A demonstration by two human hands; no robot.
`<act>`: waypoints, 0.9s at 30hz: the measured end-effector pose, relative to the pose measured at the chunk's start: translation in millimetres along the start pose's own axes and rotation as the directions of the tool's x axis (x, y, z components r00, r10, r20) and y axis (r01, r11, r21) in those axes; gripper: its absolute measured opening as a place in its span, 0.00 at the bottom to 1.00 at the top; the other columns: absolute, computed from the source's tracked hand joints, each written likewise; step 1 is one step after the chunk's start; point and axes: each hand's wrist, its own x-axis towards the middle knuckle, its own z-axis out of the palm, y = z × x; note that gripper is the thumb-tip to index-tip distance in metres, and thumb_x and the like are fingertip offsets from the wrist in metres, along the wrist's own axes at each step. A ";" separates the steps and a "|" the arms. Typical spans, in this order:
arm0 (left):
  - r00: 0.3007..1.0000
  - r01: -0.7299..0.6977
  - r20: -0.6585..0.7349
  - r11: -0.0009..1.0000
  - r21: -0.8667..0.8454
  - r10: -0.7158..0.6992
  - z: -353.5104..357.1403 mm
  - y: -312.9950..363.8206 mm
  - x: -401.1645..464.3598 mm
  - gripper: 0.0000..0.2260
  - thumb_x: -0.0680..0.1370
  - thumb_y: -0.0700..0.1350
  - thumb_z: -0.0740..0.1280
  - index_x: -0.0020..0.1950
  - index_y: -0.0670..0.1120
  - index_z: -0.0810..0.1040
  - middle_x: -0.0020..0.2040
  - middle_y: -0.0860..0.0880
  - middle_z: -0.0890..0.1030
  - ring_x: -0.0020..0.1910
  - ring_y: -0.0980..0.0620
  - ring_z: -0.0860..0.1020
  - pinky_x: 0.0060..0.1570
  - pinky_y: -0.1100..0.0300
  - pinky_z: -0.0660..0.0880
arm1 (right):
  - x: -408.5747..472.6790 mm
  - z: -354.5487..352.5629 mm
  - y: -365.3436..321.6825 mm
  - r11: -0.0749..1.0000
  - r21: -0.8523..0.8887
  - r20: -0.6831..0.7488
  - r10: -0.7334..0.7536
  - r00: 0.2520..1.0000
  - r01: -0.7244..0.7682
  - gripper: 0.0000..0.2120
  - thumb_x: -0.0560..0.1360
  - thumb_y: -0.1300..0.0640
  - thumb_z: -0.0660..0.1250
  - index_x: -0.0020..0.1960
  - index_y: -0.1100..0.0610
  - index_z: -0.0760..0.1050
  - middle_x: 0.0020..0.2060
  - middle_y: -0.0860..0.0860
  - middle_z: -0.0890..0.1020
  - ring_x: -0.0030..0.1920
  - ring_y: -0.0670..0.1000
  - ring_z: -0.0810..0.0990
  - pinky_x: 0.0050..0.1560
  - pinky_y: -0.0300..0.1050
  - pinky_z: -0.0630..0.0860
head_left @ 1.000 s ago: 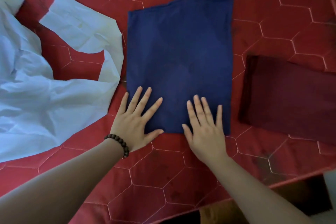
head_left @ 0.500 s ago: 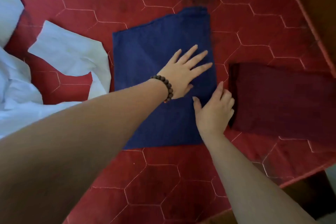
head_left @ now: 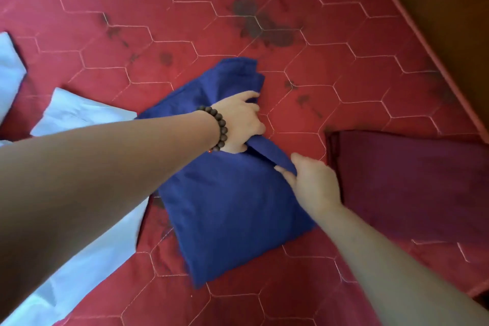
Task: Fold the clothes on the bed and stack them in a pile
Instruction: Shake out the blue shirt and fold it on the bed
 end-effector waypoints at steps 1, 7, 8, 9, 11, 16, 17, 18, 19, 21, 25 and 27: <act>1.000 0.009 0.009 1.000 -0.029 -0.009 2.6 -4.0 -2.9 0.09 0.73 0.53 0.63 0.48 0.50 0.75 0.35 0.54 0.75 0.45 0.49 0.75 0.70 0.52 0.60 | 9.9 -6.3 3.9 0.998 -0.028 -0.003 -0.055 0.998 0.055 0.18 0.77 0.44 0.64 0.37 0.52 0.62 0.36 0.53 0.77 0.41 0.61 0.78 0.36 0.48 0.61; 0.951 0.308 0.054 0.932 -0.192 -0.304 3.5 -40.5 -28.0 0.10 0.72 0.53 0.65 0.47 0.50 0.71 0.37 0.50 0.76 0.38 0.43 0.76 0.34 0.56 0.66 | 64.1 -37.8 7.6 0.999 0.017 0.023 -0.033 0.999 0.032 0.21 0.78 0.43 0.63 0.35 0.53 0.60 0.30 0.50 0.71 0.39 0.62 0.77 0.35 0.49 0.64; 0.942 0.335 0.028 0.922 -0.195 -0.336 0.5 -47.9 -33.6 0.10 0.71 0.53 0.66 0.49 0.49 0.73 0.41 0.47 0.79 0.42 0.41 0.78 0.36 0.56 0.66 | 72.6 -45.0 5.3 0.999 -0.011 -0.001 -0.042 0.999 0.042 0.20 0.78 0.42 0.62 0.37 0.54 0.61 0.32 0.54 0.74 0.39 0.63 0.77 0.35 0.50 0.65; 0.929 0.362 -0.005 0.912 -0.193 -0.370 -4.8 -55.7 -39.0 0.12 0.71 0.52 0.66 0.50 0.48 0.74 0.43 0.45 0.80 0.44 0.40 0.79 0.36 0.56 0.66 | 80.9 -54.1 1.9 0.996 -0.062 -0.041 -0.074 0.996 0.071 0.20 0.78 0.42 0.62 0.39 0.55 0.61 0.33 0.57 0.76 0.39 0.64 0.77 0.36 0.50 0.64; 0.890 0.423 -0.099 0.887 -0.183 -0.445 -22.2 -74.2 -48.9 0.13 0.72 0.52 0.67 0.52 0.46 0.73 0.42 0.42 0.80 0.42 0.39 0.79 0.34 0.55 0.65 | 96.7 -79.4 -10.5 0.973 -0.173 -0.174 -0.179 0.968 0.149 0.19 0.79 0.42 0.61 0.40 0.55 0.61 0.34 0.60 0.78 0.37 0.65 0.78 0.35 0.49 0.62; 0.723 0.507 -0.447 0.844 -0.176 -0.527 -89.4 -120.7 -74.7 0.14 0.70 0.46 0.69 0.49 0.43 0.68 0.35 0.39 0.77 0.35 0.35 0.77 0.31 0.54 0.62 | 126.1 -159.6 -37.9 0.902 -0.341 -0.475 -0.408 0.780 0.264 0.17 0.75 0.47 0.67 0.39 0.54 0.61 0.29 0.58 0.75 0.30 0.62 0.76 0.30 0.47 0.60; 0.705 0.499 -0.493 0.851 -0.165 -0.510 -99.8 -122.2 -80.2 0.13 0.69 0.45 0.69 0.48 0.43 0.68 0.34 0.40 0.77 0.34 0.36 0.77 0.30 0.54 0.61 | 126.4 -172.2 -40.7 0.892 -0.355 -0.492 -0.434 0.755 0.281 0.16 0.74 0.49 0.68 0.39 0.54 0.62 0.29 0.58 0.75 0.29 0.62 0.76 0.30 0.47 0.60; 0.699 0.485 -0.524 0.861 -0.153 -0.487 -107.4 -120.3 -85.0 0.14 0.68 0.44 0.69 0.47 0.42 0.68 0.34 0.41 0.77 0.33 0.36 0.77 0.30 0.55 0.61 | 123.7 -180.8 -42.7 0.879 -0.374 -0.491 -0.457 0.741 0.295 0.15 0.72 0.51 0.69 0.39 0.55 0.64 0.29 0.58 0.75 0.29 0.62 0.76 0.30 0.46 0.60; 0.703 0.461 -0.544 0.876 -0.143 -0.458 -111.5 -116.3 -89.5 0.14 0.67 0.43 0.70 0.47 0.42 0.69 0.35 0.41 0.77 0.33 0.36 0.77 0.30 0.55 0.61 | 118.3 -185.3 -43.3 0.864 -0.400 -0.476 -0.481 0.736 0.306 0.15 0.70 0.53 0.71 0.39 0.57 0.66 0.29 0.58 0.75 0.29 0.61 0.76 0.30 0.45 0.60; 0.740 0.395 -0.535 0.907 -0.147 -0.409 -108.2 -101.7 -96.1 0.14 0.66 0.41 0.71 0.47 0.39 0.71 0.36 0.40 0.78 0.34 0.36 0.78 0.30 0.53 0.64 | 102.0 -182.2 -41.8 0.834 -0.439 -0.426 -0.520 0.740 0.333 0.15 0.67 0.56 0.75 0.39 0.59 0.68 0.29 0.58 0.75 0.28 0.61 0.76 0.29 0.44 0.60; 0.835 0.337 -0.394 0.923 -0.186 -0.384 -57.2 -54.9 -99.9 0.16 0.69 0.43 0.71 0.54 0.39 0.75 0.43 0.40 0.79 0.42 0.38 0.79 0.39 0.49 0.70 | 60.2 -136.9 -27.7 0.789 -0.469 -0.278 -0.558 0.782 0.397 0.16 0.60 0.59 0.79 0.38 0.60 0.73 0.28 0.56 0.76 0.27 0.60 0.76 0.29 0.44 0.62; 0.886 0.383 -0.220 0.911 -0.151 -0.409 -21.1 -22.8 -101.8 0.18 0.74 0.47 0.67 0.62 0.44 0.72 0.50 0.46 0.79 0.51 0.42 0.77 0.48 0.51 0.68 | 38.8 -97.8 -21.5 0.786 -0.437 -0.152 -0.543 0.826 0.436 0.16 0.60 0.59 0.79 0.41 0.61 0.75 0.30 0.57 0.78 0.30 0.60 0.78 0.30 0.47 0.70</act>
